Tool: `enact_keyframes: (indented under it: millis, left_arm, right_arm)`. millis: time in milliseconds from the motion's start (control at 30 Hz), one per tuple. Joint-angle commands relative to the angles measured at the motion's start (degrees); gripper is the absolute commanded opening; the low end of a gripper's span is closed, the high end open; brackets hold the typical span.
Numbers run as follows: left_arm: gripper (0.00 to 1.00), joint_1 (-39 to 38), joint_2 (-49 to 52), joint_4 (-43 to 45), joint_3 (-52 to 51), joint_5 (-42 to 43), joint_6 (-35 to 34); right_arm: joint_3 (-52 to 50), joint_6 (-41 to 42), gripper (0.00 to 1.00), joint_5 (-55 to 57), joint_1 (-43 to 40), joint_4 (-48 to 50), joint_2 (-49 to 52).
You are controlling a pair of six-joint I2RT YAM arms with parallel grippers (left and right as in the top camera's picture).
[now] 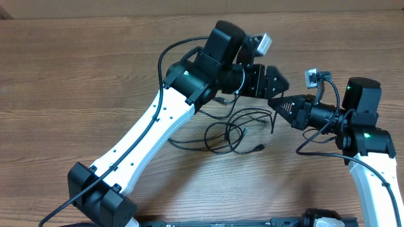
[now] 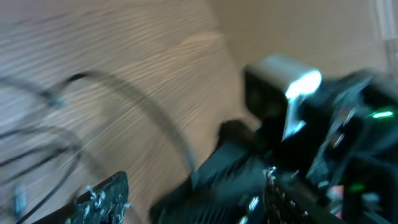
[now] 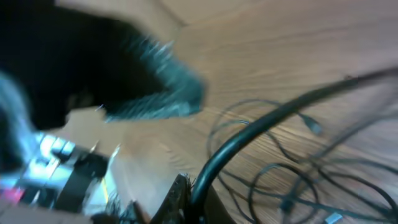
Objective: Untangle cables
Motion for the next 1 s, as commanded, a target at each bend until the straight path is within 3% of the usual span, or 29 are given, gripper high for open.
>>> enact_keyframes:
  millis: [0, 200, 433, 633, 967]
  left_arm:
    - [0.71, 0.2, -1.73, -4.2, 1.31, -5.92, 5.81]
    - [0.72, 0.2, -1.73, -14.82, 1.31, -12.11, 13.31]
    - [0.78, 0.17, -1.73, -23.82, 0.61, -16.31, 26.16]
    - [0.87, -0.04, -1.7, -24.81, -2.58, -23.58, 26.82]
    - [0.88, -0.46, -1.68, -20.13, -11.1, -23.54, 29.05]
  right_arm:
    - [1.36, 6.71, 0.04, 12.44, -0.07, -1.33, -0.94]
    - [1.36, 12.52, 0.04, 24.55, -0.17, -5.62, -0.94]
    - [1.42, 13.84, 0.04, 25.66, -0.15, -5.84, -0.96]
    - [1.42, 13.86, 0.04, 25.14, -0.15, -6.05, -1.01]
    - [1.42, 13.84, 0.04, 24.76, -0.15, -6.01, -1.33]
